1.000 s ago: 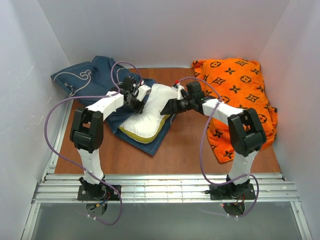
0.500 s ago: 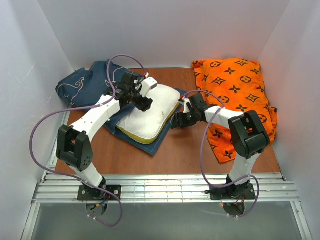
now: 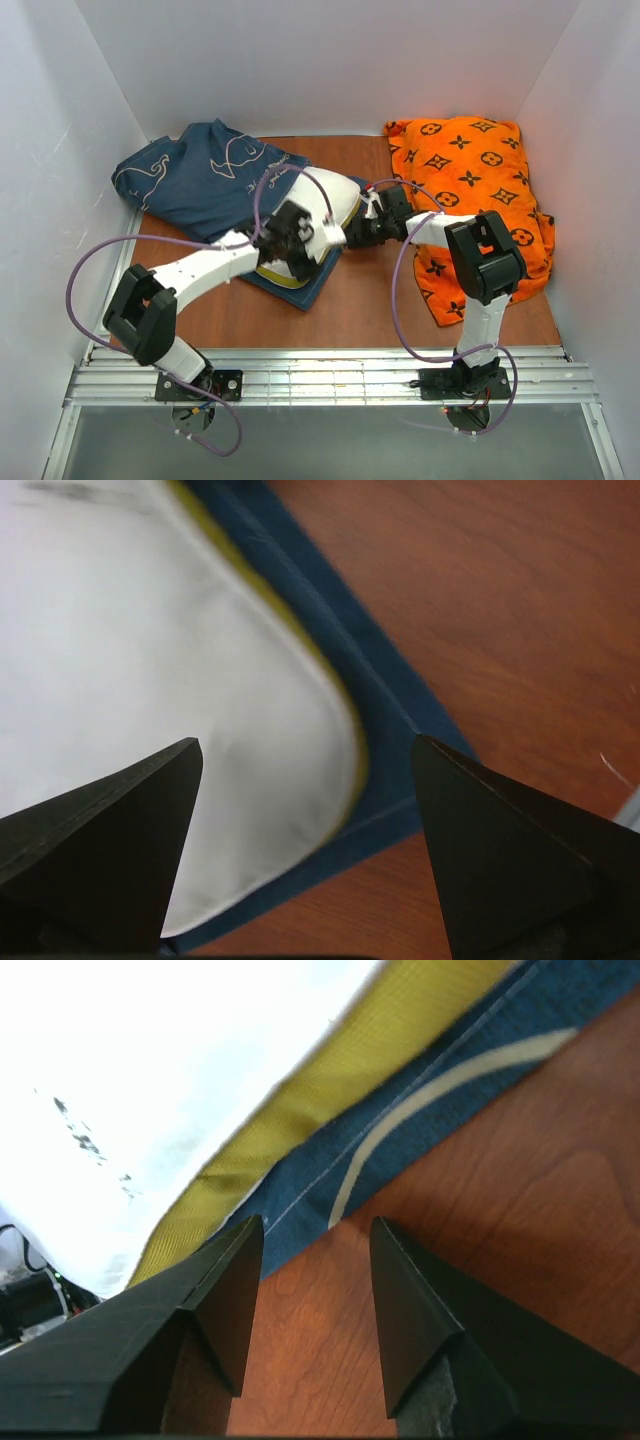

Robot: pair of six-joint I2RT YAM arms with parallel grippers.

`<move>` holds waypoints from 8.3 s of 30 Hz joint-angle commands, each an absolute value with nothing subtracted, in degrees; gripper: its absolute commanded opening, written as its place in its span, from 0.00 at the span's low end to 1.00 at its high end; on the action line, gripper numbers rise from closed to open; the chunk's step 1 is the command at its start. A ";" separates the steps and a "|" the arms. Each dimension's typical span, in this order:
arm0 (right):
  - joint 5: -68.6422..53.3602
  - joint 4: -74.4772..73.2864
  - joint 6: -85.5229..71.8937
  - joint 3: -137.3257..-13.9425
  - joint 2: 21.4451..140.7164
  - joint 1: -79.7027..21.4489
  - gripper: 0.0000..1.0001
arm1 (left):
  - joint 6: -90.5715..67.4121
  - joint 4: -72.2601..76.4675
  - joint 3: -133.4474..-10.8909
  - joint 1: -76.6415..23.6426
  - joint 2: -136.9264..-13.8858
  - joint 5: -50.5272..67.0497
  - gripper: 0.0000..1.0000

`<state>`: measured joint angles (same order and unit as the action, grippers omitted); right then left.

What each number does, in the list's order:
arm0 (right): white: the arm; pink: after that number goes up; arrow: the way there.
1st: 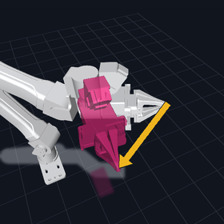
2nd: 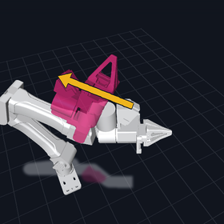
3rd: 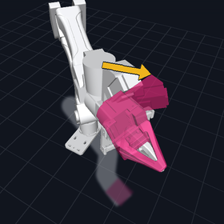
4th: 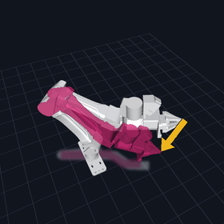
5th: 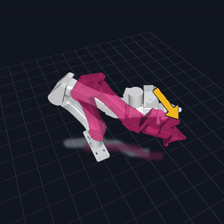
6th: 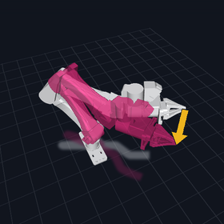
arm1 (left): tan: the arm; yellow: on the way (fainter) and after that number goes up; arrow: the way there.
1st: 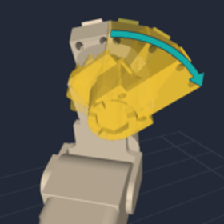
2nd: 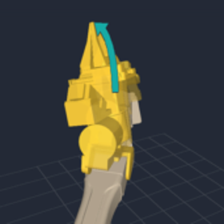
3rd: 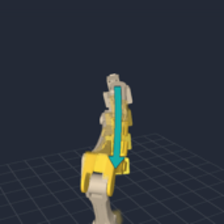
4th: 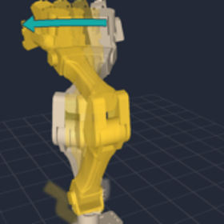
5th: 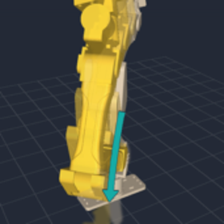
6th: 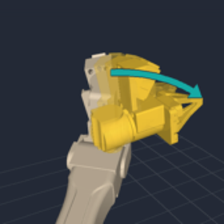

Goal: Put the pillow into the pillowcase

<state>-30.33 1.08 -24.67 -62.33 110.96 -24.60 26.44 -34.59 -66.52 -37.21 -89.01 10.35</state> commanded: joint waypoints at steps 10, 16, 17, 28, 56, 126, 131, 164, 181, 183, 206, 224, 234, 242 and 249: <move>-34.09 -0.70 -26.81 -53.28 100.73 -23.64 0.52 | 25.67 -36.67 -53.18 -61.78 -87.62 -10.70 0.81; -36.82 -0.62 -26.81 -49.31 97.82 -23.64 0.64 | 24.61 -32.44 -53.35 -61.96 -96.32 -26.26 0.78; -37.09 -0.62 -26.81 -48.61 97.91 -23.56 0.64 | 25.04 -31.82 -53.26 -61.96 -96.59 -27.24 0.71; -41.65 8.43 -32.77 -49.30 103.18 -23.91 0.69 | 22.50 -32.96 -62.84 -56.87 -90.71 -9.33 0.00; -41.22 28.30 -30.24 -45.80 100.56 -25.49 0.01 | 8.96 -35.06 -76.19 -46.50 -86.03 -1.11 0.83; -23.04 -3.69 4.04 -50.62 93.94 -32.25 0.12 | -3.16 -37.71 -81.91 -30.94 -113.29 22.94 0.00; -18.03 -3.87 2.38 -55.89 100.62 -32.69 0.13 | -3.08 -37.62 -81.48 -30.94 -112.68 21.19 0.00; -8.09 -22.24 0.79 -65.92 123.92 -32.78 0.22 | 6.76 -25.23 -73.13 -18.28 -116.36 -24.78 0.00; -5.62 -26.10 -1.05 -69.87 129.64 -32.43 0.33 | 22.05 -11.43 -70.66 -10.20 -119.27 -35.50 0.00; -5.63 -26.28 -1.05 -70.05 129.90 -32.43 0.33 | 25.55 -8.36 -69.44 -9.67 -118.92 -36.30 0.00; -15.72 -26.80 3.77 -62.59 110.71 -31.47 0.36 | 23.91 -26.70 -67.05 -18.34 -122.79 -15.76 0.00; -23.04 -14.78 -1.84 -56.87 93.07 -27.60 0.38 | -1.48 -53.00 -99.22 -36.65 -130.78 22.41 0.00; -7.22 -16.96 -5.89 -61.01 110.91 -27.25 0.28 | -5.62 -47.91 -93.79 -35.51 -127.97 -1.17 0.00; -5.54 -23.37 -5.27 -63.54 121.28 -26.37 0.37 | -6.33 -44.74 -85.62 -26.56 -130.78 -23.80 0.00; -7.82 -24.35 -5.89 -65.04 124.45 -26.37 0.38 | 3.77 -42.80 -82.71 -21.27 -126.31 -9.65 0.12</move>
